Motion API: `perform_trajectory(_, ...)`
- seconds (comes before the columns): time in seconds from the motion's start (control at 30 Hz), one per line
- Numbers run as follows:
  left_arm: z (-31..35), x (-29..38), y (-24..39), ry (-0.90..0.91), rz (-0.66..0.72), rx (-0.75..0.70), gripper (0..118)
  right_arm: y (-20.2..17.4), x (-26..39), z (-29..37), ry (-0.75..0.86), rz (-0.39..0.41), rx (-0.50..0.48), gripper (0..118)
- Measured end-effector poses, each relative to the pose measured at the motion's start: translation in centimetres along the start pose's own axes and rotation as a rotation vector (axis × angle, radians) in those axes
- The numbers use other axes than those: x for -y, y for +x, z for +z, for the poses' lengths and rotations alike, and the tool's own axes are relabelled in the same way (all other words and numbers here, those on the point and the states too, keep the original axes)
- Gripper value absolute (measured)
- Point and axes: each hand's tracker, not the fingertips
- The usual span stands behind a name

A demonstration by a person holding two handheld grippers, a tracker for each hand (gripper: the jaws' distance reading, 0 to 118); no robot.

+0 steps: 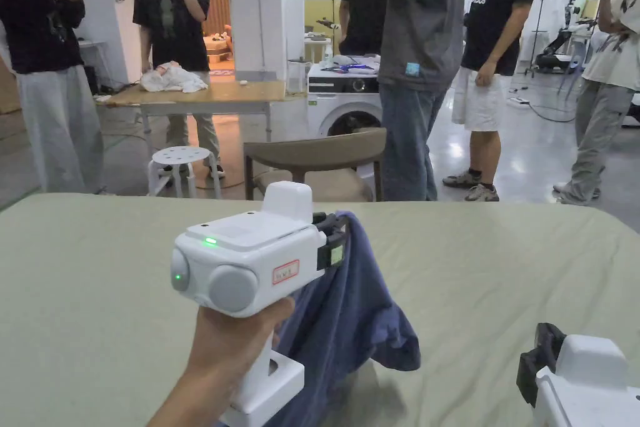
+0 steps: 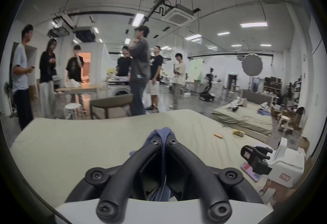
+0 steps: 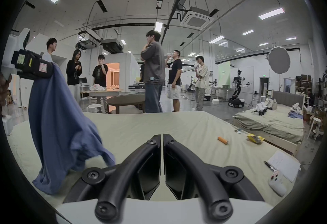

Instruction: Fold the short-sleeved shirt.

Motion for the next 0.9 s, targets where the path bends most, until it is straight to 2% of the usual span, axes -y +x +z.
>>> perform_trajectory(0.17, -3.6, 5.1, 3.6, -0.116, 0.010, 0.073, 0, 2.5, 1.0, 0.8, -0.034, 0.000, 0.049, 1)
perform_trajectory(0.23, -4.3, 7.5, 4.2, -0.184, 0.020, 0.089, 10, 3.2, 1.6, 0.9, -0.054, 0.002, 0.055, 1)
perform_trajectory(0.3, -4.4, 9.8, 4.4, -0.221, 0.038, 0.083, 11, 3.4, 2.1, 0.9, -0.074, 0.007, 0.057, 1)
perform_trajectory(0.33, -4.3, 10.7, 4.3, -0.217, 0.044, 0.090, 16, 3.5, 2.3, 0.9, -0.084, 0.009, 0.059, 1)
perform_trajectory(0.37, -4.1, 11.4, 4.2, -0.218, 0.049, 0.099, 24, 3.4, 2.5, 0.8, -0.092, 0.010, 0.056, 1)
perform_trajectory(0.4, -3.8, 12.2, 4.4, -0.221, 0.045, 0.084, 40, 3.2, 2.7, 0.7, -0.101, 0.009, 0.050, 1)
perform_trajectory(0.43, -3.5, 12.6, 4.2, -0.227, 0.030, 0.043, 69, 3.0, 2.8, 0.6, -0.108, 0.007, 0.042, 1)
perform_trajectory(0.47, -3.1, 12.9, 4.0, -0.224, 0.018, 0.015, 84, 2.8, 2.8, 0.5, -0.112, 0.008, 0.035, 1)
perform_trajectory(0.5, -2.5, 13.1, 3.8, -0.218, 0.004, -0.005, 91, 2.4, 2.8, 0.4, -0.112, 0.009, 0.025, 1)
perform_trajectory(0.63, 0.4, 12.9, 0.9, -0.132, 0.016, -0.073, 91, 0.2, 2.0, 0.1, -0.085, 0.026, -0.031, 1)
perform_trajectory(0.7, 2.1, 12.6, -0.6, -0.066, 0.023, -0.149, 85, -1.2, 1.4, -0.2, -0.071, 0.037, -0.058, 1)
perform_trajectory(0.8, 4.9, 12.1, -2.9, 0.017, 0.041, -0.256, 64, -3.2, 0.3, -0.6, -0.046, 0.039, -0.097, 1)
perform_trajectory(0.83, 5.9, 11.9, -3.6, 0.040, 0.040, -0.301, 49, -3.9, -0.1, -0.6, -0.037, 0.036, -0.106, 1)
perform_trajectory(0.9, 7.6, 11.6, -4.7, 0.071, 0.027, -0.372, 29, -5.1, -0.8, -0.7, -0.017, 0.035, -0.122, 1)
